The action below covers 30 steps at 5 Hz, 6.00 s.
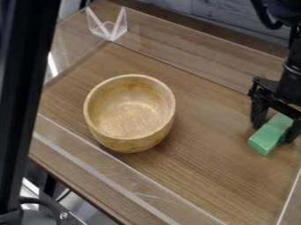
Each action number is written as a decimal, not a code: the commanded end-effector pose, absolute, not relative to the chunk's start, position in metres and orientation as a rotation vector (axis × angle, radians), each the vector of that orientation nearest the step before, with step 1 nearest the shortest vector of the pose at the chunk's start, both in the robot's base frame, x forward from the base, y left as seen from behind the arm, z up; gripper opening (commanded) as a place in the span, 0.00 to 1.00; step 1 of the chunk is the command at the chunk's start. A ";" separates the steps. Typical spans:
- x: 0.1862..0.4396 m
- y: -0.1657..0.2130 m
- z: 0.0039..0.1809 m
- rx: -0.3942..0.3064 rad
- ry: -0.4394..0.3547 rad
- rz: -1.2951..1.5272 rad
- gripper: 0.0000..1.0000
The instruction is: Put the green block in the brown bowl
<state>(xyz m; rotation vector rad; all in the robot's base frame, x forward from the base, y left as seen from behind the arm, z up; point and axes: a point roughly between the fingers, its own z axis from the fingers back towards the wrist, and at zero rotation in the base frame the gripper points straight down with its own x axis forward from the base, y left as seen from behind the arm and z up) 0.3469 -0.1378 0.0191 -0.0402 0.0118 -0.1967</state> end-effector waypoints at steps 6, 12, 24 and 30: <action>0.358 -0.140 0.035 -0.056 -0.094 -0.229 1.00; 0.332 -0.078 0.119 0.015 -0.155 -0.170 0.00; 0.266 0.066 0.068 0.048 -0.046 -0.030 0.00; 0.267 0.057 0.064 0.019 -0.036 -0.031 0.00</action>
